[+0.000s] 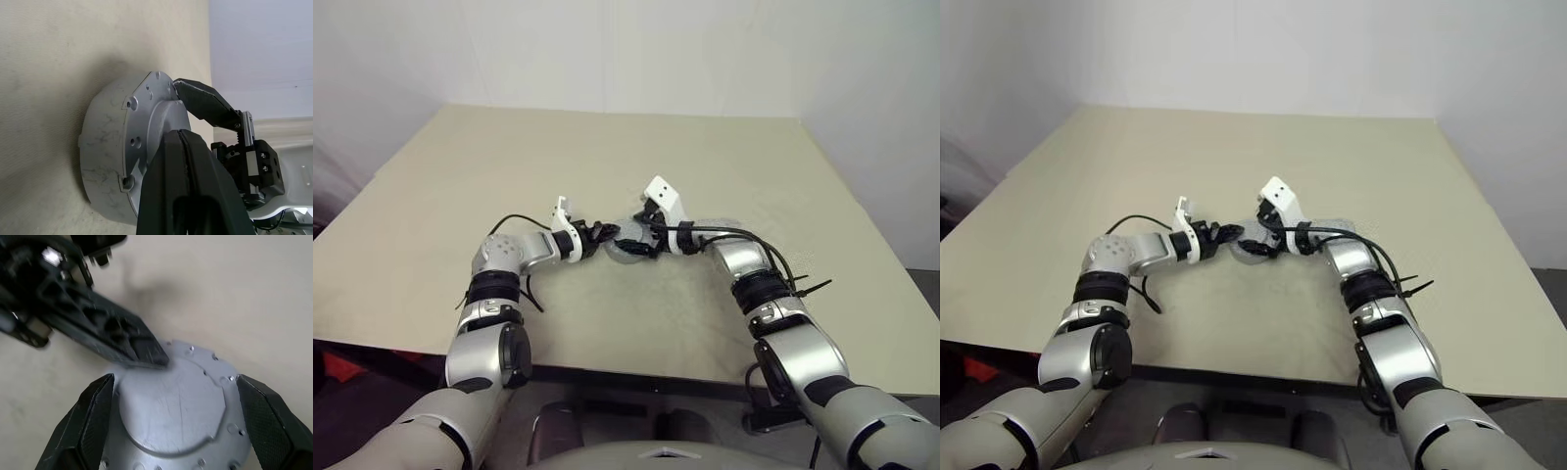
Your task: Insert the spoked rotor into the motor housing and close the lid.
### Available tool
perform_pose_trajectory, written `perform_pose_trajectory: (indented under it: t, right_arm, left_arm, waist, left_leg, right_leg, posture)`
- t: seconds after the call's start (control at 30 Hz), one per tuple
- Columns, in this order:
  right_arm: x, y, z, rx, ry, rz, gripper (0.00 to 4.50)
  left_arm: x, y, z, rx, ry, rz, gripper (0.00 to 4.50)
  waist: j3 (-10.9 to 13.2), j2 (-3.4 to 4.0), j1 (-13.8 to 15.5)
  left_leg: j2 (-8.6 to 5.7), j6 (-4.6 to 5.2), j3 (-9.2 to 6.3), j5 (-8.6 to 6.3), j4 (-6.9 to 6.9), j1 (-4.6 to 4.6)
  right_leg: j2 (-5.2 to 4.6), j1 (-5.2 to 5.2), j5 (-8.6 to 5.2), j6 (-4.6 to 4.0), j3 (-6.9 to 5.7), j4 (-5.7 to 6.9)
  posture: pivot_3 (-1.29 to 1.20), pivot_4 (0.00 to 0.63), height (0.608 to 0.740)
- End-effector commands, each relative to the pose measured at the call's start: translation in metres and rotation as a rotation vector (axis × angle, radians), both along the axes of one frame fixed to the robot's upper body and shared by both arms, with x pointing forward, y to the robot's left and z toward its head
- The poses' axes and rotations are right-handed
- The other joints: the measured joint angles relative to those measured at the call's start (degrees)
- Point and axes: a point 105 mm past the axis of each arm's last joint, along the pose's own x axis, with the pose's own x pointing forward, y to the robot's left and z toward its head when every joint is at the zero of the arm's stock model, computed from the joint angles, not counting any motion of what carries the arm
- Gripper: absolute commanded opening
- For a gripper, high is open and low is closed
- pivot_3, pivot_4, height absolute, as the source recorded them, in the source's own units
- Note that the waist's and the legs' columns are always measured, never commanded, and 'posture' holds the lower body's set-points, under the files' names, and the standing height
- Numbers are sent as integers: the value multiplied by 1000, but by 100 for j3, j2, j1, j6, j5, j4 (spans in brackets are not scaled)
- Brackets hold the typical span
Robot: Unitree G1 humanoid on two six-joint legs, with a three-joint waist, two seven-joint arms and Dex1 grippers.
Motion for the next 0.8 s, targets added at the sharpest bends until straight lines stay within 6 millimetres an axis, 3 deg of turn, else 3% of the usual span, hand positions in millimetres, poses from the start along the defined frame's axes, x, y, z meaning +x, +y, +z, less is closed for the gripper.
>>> perform_pose_trajectory:
  t: [0.03, 0.33, 0.5, 0.6, 0.8]
  right_arm:
    - [3, 8, 37, 119, -54, 29, 4474]
    - [-2, -5, 54, 57, -114, 112, 4474]
    - [10, -29, 50, -30, -98, 31, 4474]
    - [18, -43, 52, 33, 25, -66, 4474]
    - [19, -75, 54, 270, 512, -286, 4474]
  left_arm:
    - [-1, -4, 0, 24, 4, -23, 0]
    - [-2, -6, 1, 24, 3, -31, 0]
    - [-2, -9, 2, 23, 2, -34, 0]
    - [-2, -10, 2, 23, -1, -38, 0]
    - [-3, -12, 1, 25, -6, -42, 0]
  waist:
    - [0, 1, 1]
    - [2, 0, 6]
    - [3, 1, 5]
    - [3, 1, 6]
    - [10, 13, 18]
  left_leg:
    - [0, -1, 0, 1, 0, -12]
    - [0, -12, 0, 8, 4, -34]
    - [1, -16, 0, 10, 4, -33]
    - [1, -16, 0, 10, 6, -34]
    - [0, -17, 0, 11, 7, -35]
  right_leg:
    - [0, -11, 0, 0, -1, 0]
    - [0, -27, 0, 0, -5, -3]
    - [0, -27, 0, 0, -5, -1]
    - [0, -27, 1, 0, -4, -1]
    - [0, -27, 1, -1, -4, 0]
  posture:
    - [0, 0, 740]
    - [0, 0, 740]
    - [0, 0, 740]
    - [0, 0, 740]
    - [0, 0, 740]
